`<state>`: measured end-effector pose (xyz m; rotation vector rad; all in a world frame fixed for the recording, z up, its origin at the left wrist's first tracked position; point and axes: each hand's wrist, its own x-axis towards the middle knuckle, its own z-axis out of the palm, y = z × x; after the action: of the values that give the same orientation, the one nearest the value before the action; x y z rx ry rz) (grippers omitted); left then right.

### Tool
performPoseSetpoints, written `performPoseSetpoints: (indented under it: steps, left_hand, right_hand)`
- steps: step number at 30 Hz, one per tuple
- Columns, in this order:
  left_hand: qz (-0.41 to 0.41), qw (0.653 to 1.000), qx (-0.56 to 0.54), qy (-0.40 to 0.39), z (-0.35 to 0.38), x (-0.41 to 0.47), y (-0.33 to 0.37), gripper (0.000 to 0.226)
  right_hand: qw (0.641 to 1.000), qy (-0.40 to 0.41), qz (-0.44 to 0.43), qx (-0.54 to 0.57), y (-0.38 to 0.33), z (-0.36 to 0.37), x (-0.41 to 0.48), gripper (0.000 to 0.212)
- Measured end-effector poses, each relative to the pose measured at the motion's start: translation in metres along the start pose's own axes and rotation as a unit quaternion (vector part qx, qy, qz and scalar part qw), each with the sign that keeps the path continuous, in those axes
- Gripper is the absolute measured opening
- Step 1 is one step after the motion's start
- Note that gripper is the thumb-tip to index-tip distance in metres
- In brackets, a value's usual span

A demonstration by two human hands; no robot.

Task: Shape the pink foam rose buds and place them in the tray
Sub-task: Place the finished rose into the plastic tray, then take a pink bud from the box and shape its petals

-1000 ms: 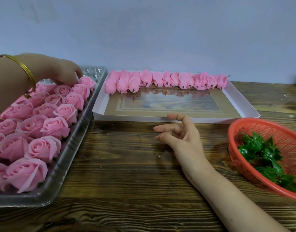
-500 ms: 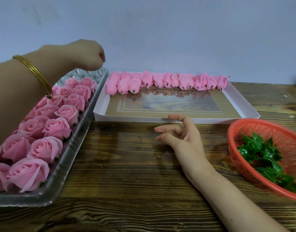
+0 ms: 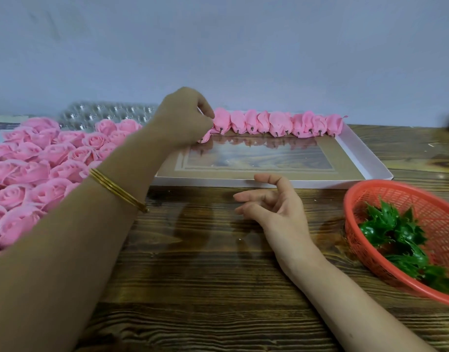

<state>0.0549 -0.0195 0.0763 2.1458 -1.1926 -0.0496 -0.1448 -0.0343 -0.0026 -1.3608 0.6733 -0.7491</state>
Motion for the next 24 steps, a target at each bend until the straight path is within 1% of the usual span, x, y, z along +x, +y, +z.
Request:
performPoseSetpoints:
  steps: [4,8,11,16,24]
  left_hand:
    - [-0.028,0.998,-0.052,0.038,0.025,-0.016,-0.009,0.022]
    - [-0.032,0.99,-0.089,0.103,0.041,-0.034,-0.019,0.012]
    - [-0.037,0.985,-0.101,0.136,0.054,-0.049,-0.025,0.008]
    - [-0.04,0.978,-0.107,0.173,0.067,-0.061,-0.032,0.006]
    - [-0.024,0.972,-0.121,0.201,0.071,-0.064,-0.031,0.009]
  right_hand:
    - [1.0,-0.001,-0.004,0.0,0.001,0.001,0.001,0.046]
    - [1.0,0.003,-0.012,0.0,0.003,0.001,0.003,0.045]
    - [1.0,0.007,-0.018,-0.005,0.004,0.003,0.003,0.044]
    - [0.999,0.014,-0.025,-0.016,0.005,0.005,0.003,0.044]
    - [0.999,0.029,-0.028,-0.027,-0.003,0.005,0.004,0.042]
